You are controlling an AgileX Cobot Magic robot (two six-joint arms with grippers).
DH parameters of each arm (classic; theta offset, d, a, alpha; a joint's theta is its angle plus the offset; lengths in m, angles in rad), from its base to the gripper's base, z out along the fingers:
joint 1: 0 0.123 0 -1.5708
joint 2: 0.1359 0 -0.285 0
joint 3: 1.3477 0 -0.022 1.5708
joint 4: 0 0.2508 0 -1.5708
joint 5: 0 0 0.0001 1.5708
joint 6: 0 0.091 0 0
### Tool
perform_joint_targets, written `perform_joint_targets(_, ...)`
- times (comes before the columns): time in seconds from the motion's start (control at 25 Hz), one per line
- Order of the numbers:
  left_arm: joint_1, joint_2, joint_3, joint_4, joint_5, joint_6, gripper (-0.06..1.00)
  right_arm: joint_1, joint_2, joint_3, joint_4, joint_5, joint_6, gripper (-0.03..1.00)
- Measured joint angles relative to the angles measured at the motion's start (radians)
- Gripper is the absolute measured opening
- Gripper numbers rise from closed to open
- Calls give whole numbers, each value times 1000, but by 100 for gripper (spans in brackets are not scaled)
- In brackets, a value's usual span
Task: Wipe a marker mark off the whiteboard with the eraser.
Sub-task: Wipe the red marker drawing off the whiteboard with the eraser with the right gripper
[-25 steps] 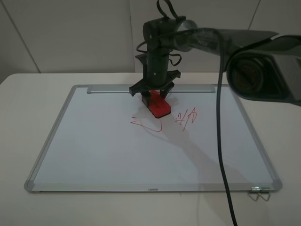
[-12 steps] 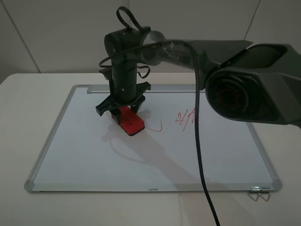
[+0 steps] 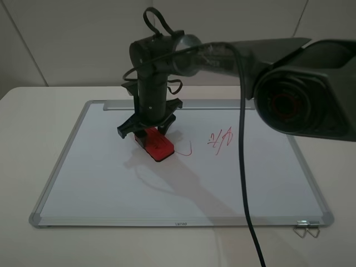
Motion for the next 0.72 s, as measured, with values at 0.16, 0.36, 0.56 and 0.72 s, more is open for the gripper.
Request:
perform_joint_targets(0.16,0,0,0,0,0,0,77,-6,-35,60,-17,-3,0,50)
perform_joint_targets(0.36,0,0,0,0,0,0,77,-19,-86,150,-27,2,0,50)
perform_joint_targets(0.56,0,0,0,0,0,0,77,-42,-162,292,-54,23,0,50)
perform_joint_targets(0.72,0,0,0,0,0,0,77,-55,-211,396,-56,-10,1,50)
